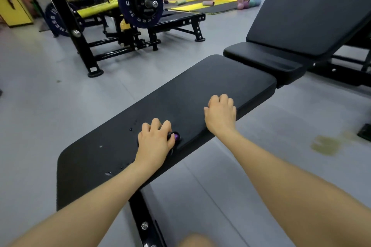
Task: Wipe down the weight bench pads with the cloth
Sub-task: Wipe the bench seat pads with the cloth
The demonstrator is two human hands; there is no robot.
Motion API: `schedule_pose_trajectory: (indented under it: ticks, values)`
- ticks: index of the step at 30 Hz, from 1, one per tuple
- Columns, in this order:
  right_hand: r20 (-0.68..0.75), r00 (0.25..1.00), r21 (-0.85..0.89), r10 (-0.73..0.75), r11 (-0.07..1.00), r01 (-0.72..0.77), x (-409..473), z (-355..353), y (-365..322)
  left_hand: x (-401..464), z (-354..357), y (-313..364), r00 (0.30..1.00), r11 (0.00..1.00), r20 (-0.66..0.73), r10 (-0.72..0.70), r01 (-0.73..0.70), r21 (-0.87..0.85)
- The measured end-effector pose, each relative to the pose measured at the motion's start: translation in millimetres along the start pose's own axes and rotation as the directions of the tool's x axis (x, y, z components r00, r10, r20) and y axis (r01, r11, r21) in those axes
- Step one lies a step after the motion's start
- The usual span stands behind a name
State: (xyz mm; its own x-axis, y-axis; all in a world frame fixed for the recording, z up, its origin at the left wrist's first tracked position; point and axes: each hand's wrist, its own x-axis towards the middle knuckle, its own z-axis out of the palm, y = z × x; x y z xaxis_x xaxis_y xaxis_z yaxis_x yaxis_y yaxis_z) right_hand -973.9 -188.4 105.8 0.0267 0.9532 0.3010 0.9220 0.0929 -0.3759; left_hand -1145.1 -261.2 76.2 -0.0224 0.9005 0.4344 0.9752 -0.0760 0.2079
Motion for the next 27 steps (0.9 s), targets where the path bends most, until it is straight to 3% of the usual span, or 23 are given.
schedule_pose_trajectory:
  ticks: [7,11,20,23,27]
  values:
    - [-0.203,0.979,-0.114,-0.026,0.993,0.002,10,39,-16,77,24,3,0.968,0.969,0.055,-0.246,0.244,0.046]
    - [-0.297,0.952,-0.155,-0.069,0.988,0.023,12,47,-15,101,33,2,0.956,0.957,0.049,-0.29,0.291,-0.009]
    - [-0.284,0.952,-0.272,-0.11,0.962,0.031,9,45,-17,16,7,1,0.994,0.991,-0.002,-0.106,0.106,-0.085]
    - [-0.168,0.975,-0.302,-0.147,0.949,0.091,10,43,-19,52,18,-9,0.989,0.988,0.041,-0.141,0.143,-0.053]
    - [-0.153,0.938,-0.31,-0.311,0.917,0.253,14,43,-20,107,34,-23,0.949,0.949,0.071,-0.308,0.312,-0.048]
